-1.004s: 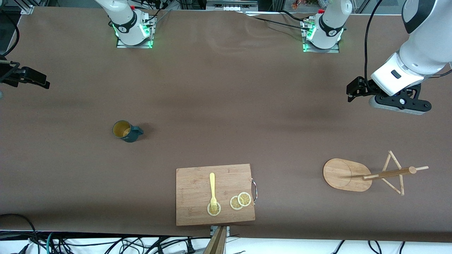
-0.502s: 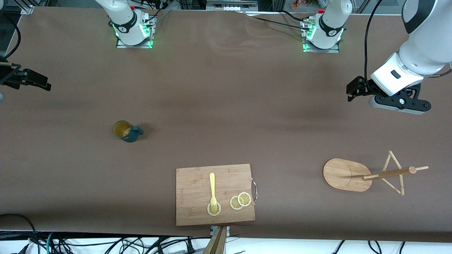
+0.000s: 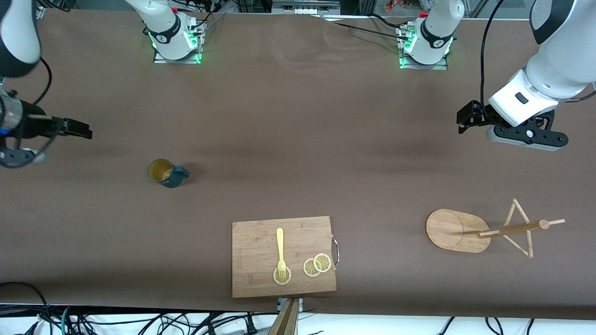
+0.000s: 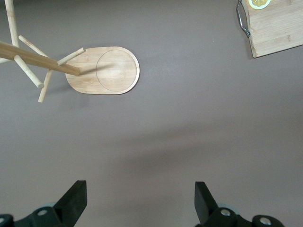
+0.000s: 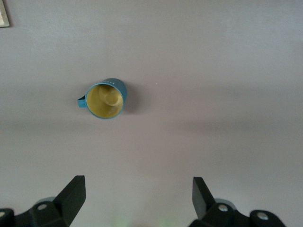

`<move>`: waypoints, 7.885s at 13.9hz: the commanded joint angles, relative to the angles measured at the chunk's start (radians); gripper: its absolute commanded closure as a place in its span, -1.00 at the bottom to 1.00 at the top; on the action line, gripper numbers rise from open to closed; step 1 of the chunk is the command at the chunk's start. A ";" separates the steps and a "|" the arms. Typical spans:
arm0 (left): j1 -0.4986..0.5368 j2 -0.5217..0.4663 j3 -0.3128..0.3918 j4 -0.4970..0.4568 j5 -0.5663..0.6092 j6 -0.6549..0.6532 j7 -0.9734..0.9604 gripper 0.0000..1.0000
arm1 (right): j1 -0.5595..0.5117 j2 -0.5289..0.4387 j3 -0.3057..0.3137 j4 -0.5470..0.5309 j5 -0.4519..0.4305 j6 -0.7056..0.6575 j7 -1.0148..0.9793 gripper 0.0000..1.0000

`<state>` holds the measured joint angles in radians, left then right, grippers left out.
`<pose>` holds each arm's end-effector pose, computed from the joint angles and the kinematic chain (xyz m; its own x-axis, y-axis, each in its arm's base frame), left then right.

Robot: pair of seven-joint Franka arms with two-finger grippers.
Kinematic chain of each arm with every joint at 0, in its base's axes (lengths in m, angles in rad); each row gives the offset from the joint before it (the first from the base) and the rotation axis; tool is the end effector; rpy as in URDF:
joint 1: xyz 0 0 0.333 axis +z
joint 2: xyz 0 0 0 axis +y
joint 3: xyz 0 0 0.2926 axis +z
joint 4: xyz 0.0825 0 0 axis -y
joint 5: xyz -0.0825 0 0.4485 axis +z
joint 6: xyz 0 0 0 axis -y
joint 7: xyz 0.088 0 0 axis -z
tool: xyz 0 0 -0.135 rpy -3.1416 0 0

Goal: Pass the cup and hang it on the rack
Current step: 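Move the right gripper down toward the teal mug, then close the right gripper on the teal mug's rim, then lift the teal mug and carry it toward the table's middle, then set the mug down and open the right gripper while the left gripper approaches, then grasp the teal mug's handle with the left gripper while the right gripper withdraws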

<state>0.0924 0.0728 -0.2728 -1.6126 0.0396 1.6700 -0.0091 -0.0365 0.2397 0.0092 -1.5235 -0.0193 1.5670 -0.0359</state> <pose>0.6351 -0.1067 0.5149 0.9847 -0.1739 -0.0125 -0.1741 -0.9845 -0.0199 0.6653 -0.0212 0.4433 0.9807 0.0092 -0.1954 0.0113 -0.9999 0.0098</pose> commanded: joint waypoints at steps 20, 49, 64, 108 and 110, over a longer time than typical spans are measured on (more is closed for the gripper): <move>0.003 0.004 -0.002 0.022 -0.021 -0.027 -0.005 -1.00 | 0.066 0.228 -0.003 -0.283 0.052 0.501 0.019 -1.00; 0.003 0.004 0.000 0.022 -0.023 -0.029 -0.005 -1.00 | 0.427 0.256 0.023 -0.043 0.055 0.469 0.537 1.00; 0.003 0.004 0.000 0.022 -0.023 -0.029 -0.005 -1.00 | 0.848 0.536 0.028 0.230 0.160 0.627 0.944 1.00; -0.169 0.215 -0.009 0.013 -0.164 0.045 0.450 -1.00 | 0.308 0.236 -0.305 0.401 0.094 -0.113 -0.051 -1.00; -0.160 0.248 -0.009 -0.007 -0.167 0.120 0.626 -1.00 | 0.294 0.219 -0.342 0.399 0.098 -0.124 -0.082 -1.00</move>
<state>-0.0795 0.2857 -0.2837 -1.6170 -0.0947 1.7410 0.4508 0.2657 0.4945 -0.3090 -1.1083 0.0828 1.4631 -0.0810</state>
